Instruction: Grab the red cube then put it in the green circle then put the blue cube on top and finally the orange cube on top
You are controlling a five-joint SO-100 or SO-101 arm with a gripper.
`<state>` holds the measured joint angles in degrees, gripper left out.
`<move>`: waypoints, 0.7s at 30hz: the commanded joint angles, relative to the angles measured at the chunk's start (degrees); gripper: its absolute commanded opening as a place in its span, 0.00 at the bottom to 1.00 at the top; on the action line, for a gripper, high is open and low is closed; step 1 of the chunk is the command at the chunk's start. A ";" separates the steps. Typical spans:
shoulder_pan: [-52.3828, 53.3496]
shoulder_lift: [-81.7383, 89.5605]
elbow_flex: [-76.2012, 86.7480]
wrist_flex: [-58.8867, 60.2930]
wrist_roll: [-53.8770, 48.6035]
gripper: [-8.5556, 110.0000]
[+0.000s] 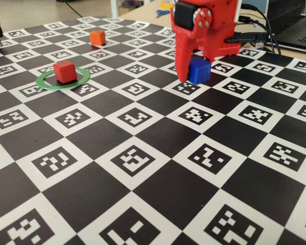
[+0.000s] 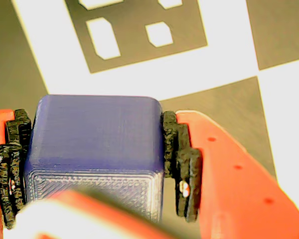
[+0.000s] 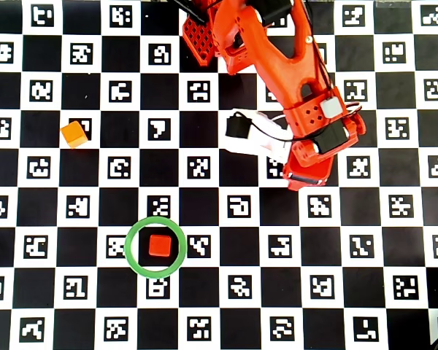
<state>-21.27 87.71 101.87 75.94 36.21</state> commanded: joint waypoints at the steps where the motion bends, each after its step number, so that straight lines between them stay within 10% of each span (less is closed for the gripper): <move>1: 4.83 6.59 -6.68 5.45 -3.16 0.08; 21: 25.22 9.84 -16.17 23.55 -29.44 0.08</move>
<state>2.20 90.70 91.05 97.56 9.76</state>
